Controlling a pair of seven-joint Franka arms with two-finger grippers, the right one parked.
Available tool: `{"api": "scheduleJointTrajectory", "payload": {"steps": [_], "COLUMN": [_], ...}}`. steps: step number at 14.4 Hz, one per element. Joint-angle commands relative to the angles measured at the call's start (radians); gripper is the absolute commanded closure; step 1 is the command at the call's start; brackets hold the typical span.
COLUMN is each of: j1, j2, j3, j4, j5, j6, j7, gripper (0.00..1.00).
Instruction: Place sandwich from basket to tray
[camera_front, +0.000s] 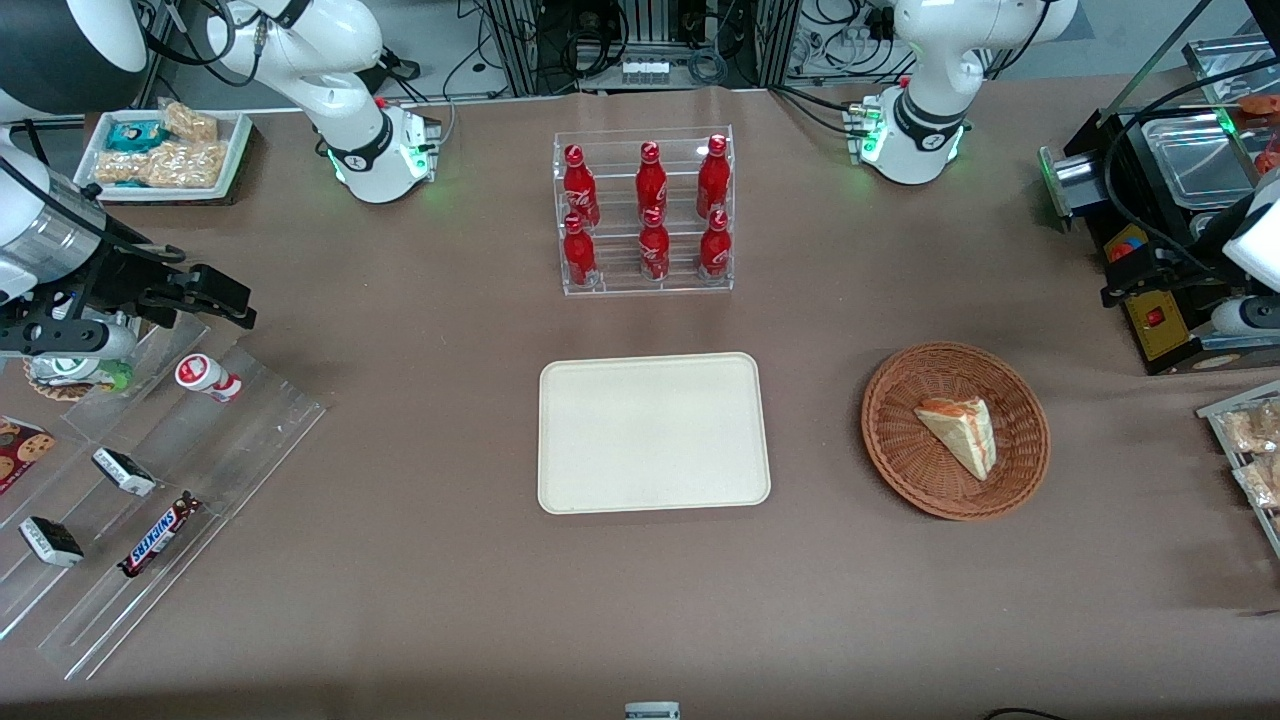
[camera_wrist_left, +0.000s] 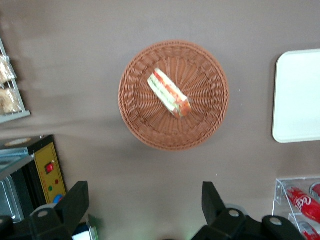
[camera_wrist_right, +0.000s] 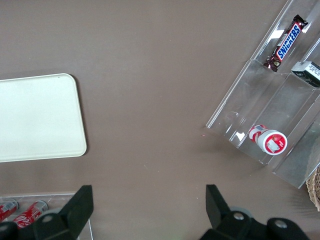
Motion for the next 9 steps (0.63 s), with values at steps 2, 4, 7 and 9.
{"api": "scheduleJointTrajectory", "payload": {"steps": [2,4,7,9], "j1": [0.004,0.006,0.003,-0.008], "j2": [0.004,0.016,0.053,0.069], "j3": [-0.005,-0.003,-0.003,-0.006], "j4": [-0.032,-0.077,-0.155,-0.225], "j5": [-0.003,-0.004,-0.003,0.014], "j6": [-0.003,0.041,0.151,0.251], "j7": [0.005,-0.001,-0.169,-0.247], "gripper": [0.0,0.0,0.0,0.0]}}
